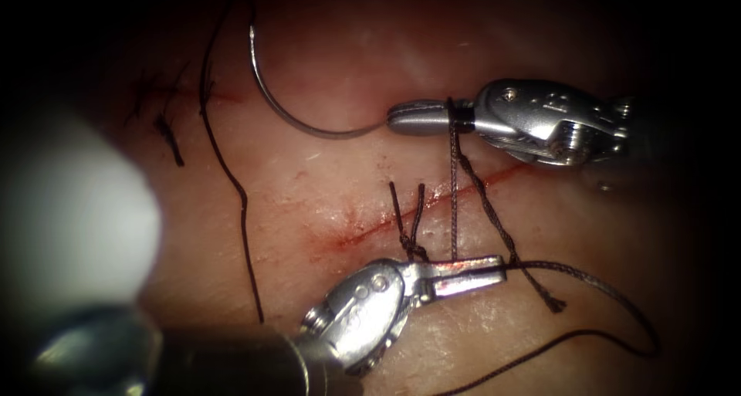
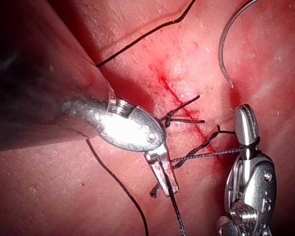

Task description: Wound Closure

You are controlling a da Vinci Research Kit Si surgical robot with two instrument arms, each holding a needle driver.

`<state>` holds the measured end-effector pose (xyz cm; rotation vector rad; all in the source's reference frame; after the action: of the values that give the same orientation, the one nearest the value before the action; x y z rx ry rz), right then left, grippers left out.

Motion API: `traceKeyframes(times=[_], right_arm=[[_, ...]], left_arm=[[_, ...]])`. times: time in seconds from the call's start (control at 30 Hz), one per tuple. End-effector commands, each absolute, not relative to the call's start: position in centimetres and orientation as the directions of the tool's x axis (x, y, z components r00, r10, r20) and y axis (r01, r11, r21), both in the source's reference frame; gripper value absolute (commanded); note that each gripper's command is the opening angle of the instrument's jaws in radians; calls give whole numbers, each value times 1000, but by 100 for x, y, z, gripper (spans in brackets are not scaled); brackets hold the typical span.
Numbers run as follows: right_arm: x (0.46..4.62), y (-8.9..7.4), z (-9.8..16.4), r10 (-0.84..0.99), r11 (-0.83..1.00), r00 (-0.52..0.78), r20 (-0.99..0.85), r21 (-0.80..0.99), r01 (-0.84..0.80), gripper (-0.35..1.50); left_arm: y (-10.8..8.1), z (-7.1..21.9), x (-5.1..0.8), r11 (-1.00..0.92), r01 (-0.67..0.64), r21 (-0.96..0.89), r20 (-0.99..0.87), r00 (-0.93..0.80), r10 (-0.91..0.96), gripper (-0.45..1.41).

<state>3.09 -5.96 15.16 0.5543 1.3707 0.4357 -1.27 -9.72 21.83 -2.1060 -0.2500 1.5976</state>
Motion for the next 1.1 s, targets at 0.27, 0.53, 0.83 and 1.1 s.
traceKeyframes(times=[0.27,0.53,0.83,1.1], right_arm=[[292,-615,1519,636,734,113,-763,644,215,-35],[266,-620,1516,633,703,100,-767,625,339,-35],[254,-626,1518,544,701,155,-825,548,456,-35],[257,-640,1512,447,682,138,-884,437,586,-35]], left_arm=[[-955,2256,-123,-887,-91,-453,-871,254,420,-45],[-944,2277,-116,-893,17,-450,-875,193,445,-45],[-950,2257,-107,-887,71,-456,-864,202,461,-45],[-940,2254,-131,-888,83,-453,-863,208,460,-45]])
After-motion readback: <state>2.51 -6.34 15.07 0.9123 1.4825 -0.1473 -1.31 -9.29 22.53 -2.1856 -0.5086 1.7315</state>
